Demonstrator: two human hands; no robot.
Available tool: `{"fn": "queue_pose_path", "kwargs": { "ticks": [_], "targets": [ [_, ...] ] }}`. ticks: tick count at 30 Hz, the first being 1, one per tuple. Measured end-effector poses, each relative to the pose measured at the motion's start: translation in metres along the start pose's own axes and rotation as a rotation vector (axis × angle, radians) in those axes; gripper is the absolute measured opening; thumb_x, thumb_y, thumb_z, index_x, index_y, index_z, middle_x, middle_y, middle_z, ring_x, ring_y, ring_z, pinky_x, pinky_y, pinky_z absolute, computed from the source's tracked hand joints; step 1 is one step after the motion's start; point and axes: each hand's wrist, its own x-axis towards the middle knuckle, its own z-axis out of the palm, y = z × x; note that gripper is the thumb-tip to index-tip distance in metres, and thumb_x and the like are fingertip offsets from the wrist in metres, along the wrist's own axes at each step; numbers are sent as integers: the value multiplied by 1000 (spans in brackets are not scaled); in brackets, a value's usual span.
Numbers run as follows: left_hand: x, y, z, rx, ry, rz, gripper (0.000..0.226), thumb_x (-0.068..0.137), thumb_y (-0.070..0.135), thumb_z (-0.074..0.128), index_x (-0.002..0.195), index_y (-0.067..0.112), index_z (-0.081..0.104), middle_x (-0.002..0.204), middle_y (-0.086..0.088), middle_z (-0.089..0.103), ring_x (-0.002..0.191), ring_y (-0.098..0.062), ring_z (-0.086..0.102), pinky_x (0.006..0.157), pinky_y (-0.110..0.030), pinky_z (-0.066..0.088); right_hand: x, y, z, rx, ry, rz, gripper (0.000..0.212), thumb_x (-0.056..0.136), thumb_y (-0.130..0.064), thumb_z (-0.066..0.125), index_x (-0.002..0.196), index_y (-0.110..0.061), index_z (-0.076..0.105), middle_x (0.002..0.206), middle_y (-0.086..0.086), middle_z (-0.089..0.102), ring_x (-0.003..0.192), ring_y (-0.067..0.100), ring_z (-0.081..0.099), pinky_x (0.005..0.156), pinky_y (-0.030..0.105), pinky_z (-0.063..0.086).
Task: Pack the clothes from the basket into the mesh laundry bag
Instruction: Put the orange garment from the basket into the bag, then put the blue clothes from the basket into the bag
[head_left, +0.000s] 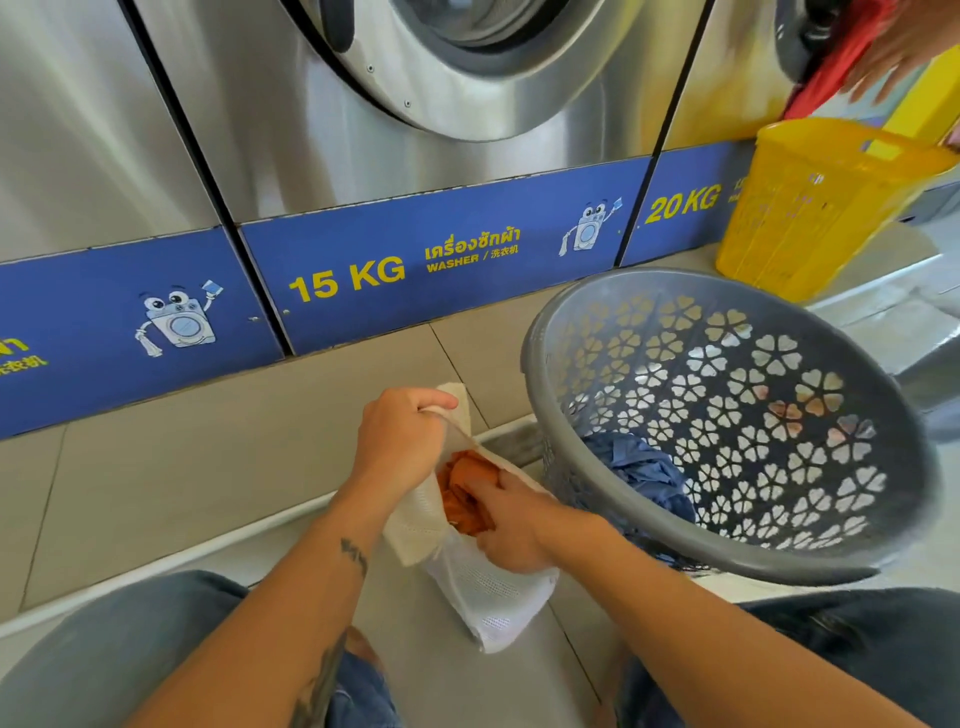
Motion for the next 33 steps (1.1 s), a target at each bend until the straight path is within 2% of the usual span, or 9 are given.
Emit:
{"fn": "queue_pose_path", "kwargs": {
  "ticks": [4,8,11,15,19,25,28,31,33],
  "targets": [
    [-3,4,3,-13,6,-33,44,76,3,47,93,30,78,124,-7,66,101,-23,58,78,-25,44,-55,-33,-54,-100,-25,-198,23,90,-21,57,111,-28,51,103,-6,55,96,20,55,78,32,46],
    [-5,5,5,4,-8,-4,44,83,4,46,94,32,77,125,-5,66,92,-14,51,66,-18,38,-91,-17,-123,96,283,-204,40,93,-19,61,129,-36,58,111,-8,69,93,6,66,79,16,51],
    [-4,5,8,7,-6,-16,44,86,4,45,97,31,77,128,-5,64,91,-15,49,58,-14,34,-77,34,-155,130,453,-49,37,93,-13,59,126,-30,61,102,-4,69,88,16,68,69,22,53],
    [2,7,17,21,17,-37,43,86,3,45,100,31,76,126,-5,64,88,-16,50,54,-14,34,-33,108,-142,-224,94,246,82,89,-35,68,156,-33,21,158,12,35,138,33,44,109,45,41],
    [18,13,31,26,56,-61,42,87,3,47,102,29,76,125,-7,64,89,-19,53,53,-15,36,19,158,-117,-500,-168,476,109,82,-49,72,156,-44,-8,167,15,1,143,42,36,110,52,41],
    [37,17,46,121,77,-6,39,93,7,44,107,28,74,124,-5,66,97,-17,56,66,-15,41,96,207,-86,-675,-302,500,119,73,-54,76,153,-48,-13,166,18,-8,139,44,40,105,51,45],
    [42,11,43,158,84,0,39,95,9,44,103,32,75,124,-2,66,106,-23,58,85,-32,51,124,238,-64,-717,-337,549,123,71,-57,76,150,-52,-18,165,18,-19,143,52,27,106,61,41],
    [42,5,38,170,62,2,36,94,12,47,100,34,75,116,3,69,97,-31,60,77,-33,50,141,268,-31,-667,-358,604,119,76,-56,73,150,-50,-21,161,17,-29,146,60,1,109,70,32],
    [43,2,38,170,22,-5,36,94,14,47,100,35,75,107,3,72,91,-38,61,68,-32,45,142,278,-14,-705,-327,595,101,87,-53,63,153,-46,-14,162,21,-20,145,59,6,107,69,35]
  ]
}}
